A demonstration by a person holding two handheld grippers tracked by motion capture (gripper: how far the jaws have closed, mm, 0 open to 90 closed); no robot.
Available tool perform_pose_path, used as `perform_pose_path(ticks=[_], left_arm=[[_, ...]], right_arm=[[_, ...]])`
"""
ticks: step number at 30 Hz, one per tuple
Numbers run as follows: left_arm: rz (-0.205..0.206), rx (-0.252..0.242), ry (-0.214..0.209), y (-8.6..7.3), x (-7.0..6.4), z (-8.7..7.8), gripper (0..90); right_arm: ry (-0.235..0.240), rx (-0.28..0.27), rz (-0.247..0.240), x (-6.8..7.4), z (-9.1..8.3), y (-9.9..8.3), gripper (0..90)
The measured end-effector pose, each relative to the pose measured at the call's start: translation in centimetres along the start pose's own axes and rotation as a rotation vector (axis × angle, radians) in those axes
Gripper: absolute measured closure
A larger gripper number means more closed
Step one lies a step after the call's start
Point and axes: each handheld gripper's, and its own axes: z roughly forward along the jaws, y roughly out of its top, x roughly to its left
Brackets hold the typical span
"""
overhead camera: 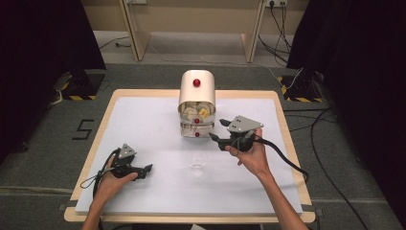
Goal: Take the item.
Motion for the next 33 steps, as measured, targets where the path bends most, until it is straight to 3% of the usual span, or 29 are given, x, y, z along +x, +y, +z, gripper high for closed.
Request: perform_pose_path(ticks=[9, 23, 33], left_arm=[[0.0, 0.0, -0.001, 0.0, 0.0, 0.0, 8.4], [-0.002, -0.001, -0.001, 0.0, 0.0, 0.0, 8.4], [-0.001, 0.0, -0.001, 0.0, 0.0, 0.0, 8.4]], right_arm=[[0.008, -0.027, -0.056, 0.0, 2.7, 2.1, 43.5], [0.023, -0.005, -0.05, -0.7, 6.0, 2.7, 41.0], [0.037, 0.008, -0.061, -0.7, 6.1, 2.6, 40.0]])
